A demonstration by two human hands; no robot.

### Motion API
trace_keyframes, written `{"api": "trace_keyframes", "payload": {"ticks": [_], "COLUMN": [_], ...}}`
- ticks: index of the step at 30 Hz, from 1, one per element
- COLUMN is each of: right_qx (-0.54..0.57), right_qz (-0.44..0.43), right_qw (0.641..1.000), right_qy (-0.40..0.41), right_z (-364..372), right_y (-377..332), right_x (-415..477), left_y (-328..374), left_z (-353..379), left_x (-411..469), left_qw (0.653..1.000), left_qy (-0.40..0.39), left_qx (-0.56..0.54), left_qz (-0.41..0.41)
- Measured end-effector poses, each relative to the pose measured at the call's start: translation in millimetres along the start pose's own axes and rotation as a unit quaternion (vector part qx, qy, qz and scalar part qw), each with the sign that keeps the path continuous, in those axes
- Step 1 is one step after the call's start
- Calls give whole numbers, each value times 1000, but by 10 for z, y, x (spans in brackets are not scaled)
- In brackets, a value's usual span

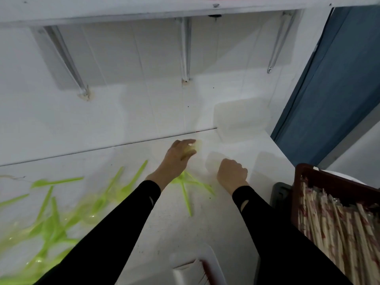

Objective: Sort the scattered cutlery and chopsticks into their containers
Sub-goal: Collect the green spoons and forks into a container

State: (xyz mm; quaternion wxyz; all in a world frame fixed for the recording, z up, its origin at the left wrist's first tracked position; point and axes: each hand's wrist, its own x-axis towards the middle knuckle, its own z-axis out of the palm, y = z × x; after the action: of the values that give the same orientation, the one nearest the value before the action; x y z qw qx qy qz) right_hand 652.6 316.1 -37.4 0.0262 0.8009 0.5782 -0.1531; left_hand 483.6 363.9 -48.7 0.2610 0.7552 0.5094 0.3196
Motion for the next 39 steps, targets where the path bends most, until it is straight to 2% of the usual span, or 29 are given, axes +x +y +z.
{"api": "trace_keyframes", "payload": {"ticks": [2,3,4,5,6,7,8,9,11,12,14,16,18,20,21,22,25,27,31,33,35,36,37,39], "right_qx": [85,155,250,356,450,503,512,489,435,437,489,553,599,630,633,624,559,539,542,535,549,545,510,329], "right_qz": [1,-7,-22,-45,-62,-84,-102,-126,-170,-179,-186,-196,-206,-212,-212,-210,-211,-208,-197,-190,-177,-159,-139,-114], "right_qw": [996,988,968,933,891,860,850,858,881,879,852,810,773,747,744,753,801,814,812,813,805,812,840,934], "right_qy": [12,22,30,30,7,-33,-71,-93,-76,-58,-17,18,29,15,6,-2,-33,-50,-94,-128,-143,-136,-118,-85], "right_z": [-72,-123,-155,-189,-198,-201,-158,-103,-3,10,-19,-49,-66,-71,-73,-67,-57,-61,-124,-176,-218,-213,-203,-168], "right_y": [-9,-36,-58,-107,-139,-241,-321,-402,-502,-523,-506,-471,-470,-498,-508,-511,-493,-481,-410,-348,-278,-238,-197,-113], "right_x": [-4,-31,-52,-96,-139,-217,-277,-338,-419,-455,-497,-511,-550,-608,-632,-638,-655,-662,-602,-572,-527,-489,-446,-367], "left_y": [121,146,208,230,271,303,348,387,442,436,381,320,295,295,315,340,414,428,381,379,377,369,366,378], "left_z": [-145,-221,-288,-343,-338,-352,-314,-276,-229,-246,-326,-395,-430,-444,-455,-461,-449,-441,-428,-385,-358,-352,-361,-383], "left_x": [-112,-200,-296,-392,-471,-566,-632,-690,-744,-755,-763,-792,-832,-867,-879,-883,-904,-918,-939,-946,-935,-923,-911,-896], "left_qw": [988,967,933,899,879,874,873,870,849,829,783,741,706,688,696,718,806,821,867,890,893,880,860,817], "left_qy": [31,37,41,51,56,62,62,72,118,147,185,183,144,92,69,47,34,29,-41,-56,-27,-3,19,44], "left_qx": [-117,-217,-323,-403,-442,-448,-446,-444,-455,-473,-515,-550,-576,-600,-601,-589,-519,-513,-465,-421,-403,-417,-446,-507], "left_qz": [-92,-126,-151,-163,-171,-177,-188,-203,-239,-260,-295,-339,-387,-399,-387,-367,-281,-248,-174,-168,-200,-226,-247,-272]}}
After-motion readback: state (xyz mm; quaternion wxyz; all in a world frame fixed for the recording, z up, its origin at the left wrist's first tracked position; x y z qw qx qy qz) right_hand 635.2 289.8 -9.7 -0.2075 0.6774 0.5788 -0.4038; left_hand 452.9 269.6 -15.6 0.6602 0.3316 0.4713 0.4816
